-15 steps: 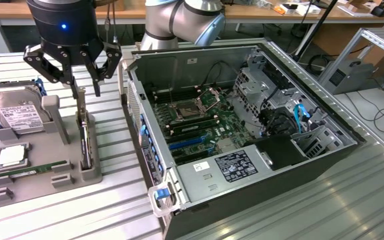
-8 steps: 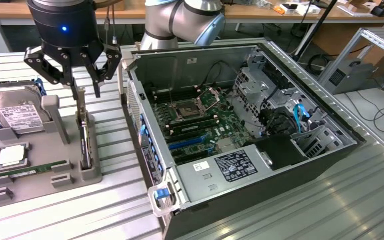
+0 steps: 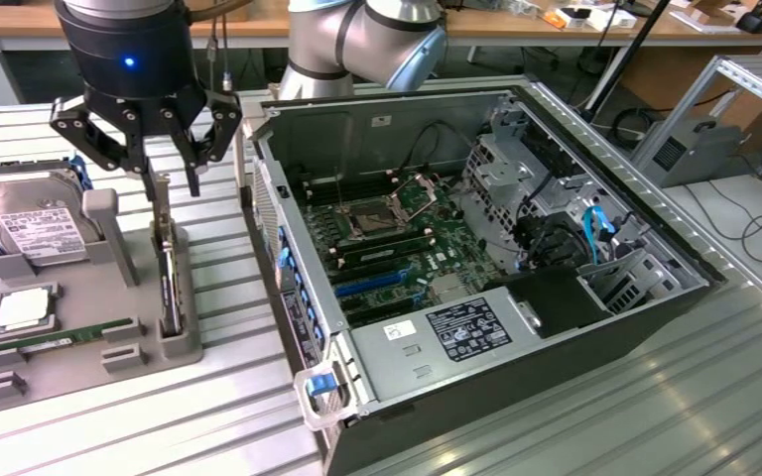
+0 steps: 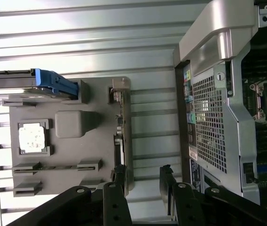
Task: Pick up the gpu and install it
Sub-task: 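Pick up the gpu and move the gpu toward the slot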
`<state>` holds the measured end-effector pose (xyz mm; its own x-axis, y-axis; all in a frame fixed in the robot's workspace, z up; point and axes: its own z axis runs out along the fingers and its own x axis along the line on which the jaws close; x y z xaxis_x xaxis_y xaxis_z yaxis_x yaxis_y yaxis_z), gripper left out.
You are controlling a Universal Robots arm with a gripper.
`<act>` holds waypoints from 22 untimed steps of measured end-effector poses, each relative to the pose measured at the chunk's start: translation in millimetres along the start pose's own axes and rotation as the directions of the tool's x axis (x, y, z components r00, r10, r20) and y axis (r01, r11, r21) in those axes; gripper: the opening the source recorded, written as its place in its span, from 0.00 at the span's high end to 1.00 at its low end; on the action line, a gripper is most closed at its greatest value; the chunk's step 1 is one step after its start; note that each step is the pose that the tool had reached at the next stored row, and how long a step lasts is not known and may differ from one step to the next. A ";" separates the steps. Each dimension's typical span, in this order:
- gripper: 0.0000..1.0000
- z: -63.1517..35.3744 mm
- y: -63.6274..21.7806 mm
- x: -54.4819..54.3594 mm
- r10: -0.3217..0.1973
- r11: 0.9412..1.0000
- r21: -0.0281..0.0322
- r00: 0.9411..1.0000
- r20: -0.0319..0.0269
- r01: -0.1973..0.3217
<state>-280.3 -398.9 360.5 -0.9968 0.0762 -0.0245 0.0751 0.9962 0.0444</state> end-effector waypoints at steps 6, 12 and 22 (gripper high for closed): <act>0.58 2.4 -0.1 0.1 0.000 1.000 0.000 1.000 0.000 0.000; 0.58 6.0 -0.3 0.1 0.000 1.000 0.000 1.000 0.000 0.000; 0.58 12.6 -0.6 0.3 0.000 1.000 0.000 1.000 0.000 0.000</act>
<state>-280.2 -398.9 347.9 -0.9968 0.0762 -0.0245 0.0751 0.9962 0.0444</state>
